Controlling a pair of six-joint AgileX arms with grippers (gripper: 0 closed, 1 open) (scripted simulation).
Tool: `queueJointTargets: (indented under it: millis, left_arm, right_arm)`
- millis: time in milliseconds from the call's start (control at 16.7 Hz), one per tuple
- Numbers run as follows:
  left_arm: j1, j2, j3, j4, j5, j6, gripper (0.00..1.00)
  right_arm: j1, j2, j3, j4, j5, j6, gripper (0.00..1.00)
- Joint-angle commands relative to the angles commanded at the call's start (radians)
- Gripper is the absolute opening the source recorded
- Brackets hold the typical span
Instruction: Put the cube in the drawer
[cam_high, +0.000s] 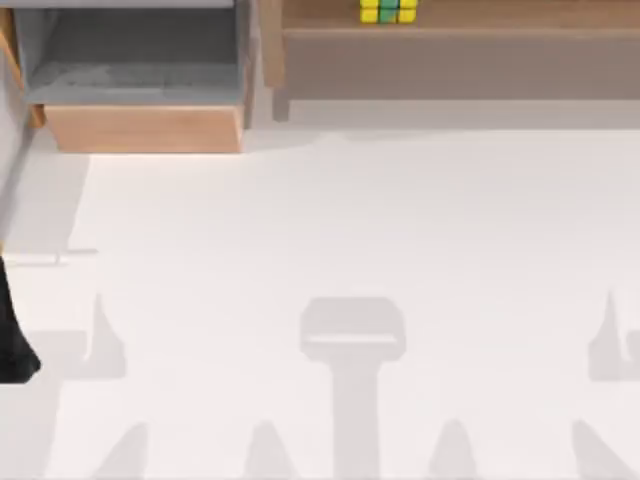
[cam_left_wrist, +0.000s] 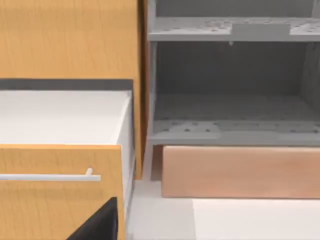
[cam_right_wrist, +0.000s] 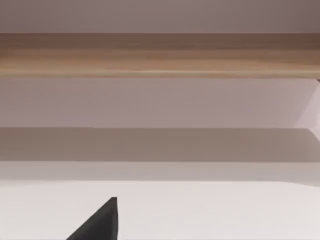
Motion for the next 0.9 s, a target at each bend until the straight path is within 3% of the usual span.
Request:
queueJointTargets:
  millis: [420,900]
  left_arm:
    - [-0.067,0.156,0.134,0.075,-0.061,-0.002,1.0]
    - [-0.342,0.906,0.644,0.36,-0.294,-0.009,1.0]
  right_arm:
    - [0.0,0.0,0.0,0.0,0.0,0.0,1.0]
    - [0.0,0.0,0.0,0.0,0.0,0.0,1.0]
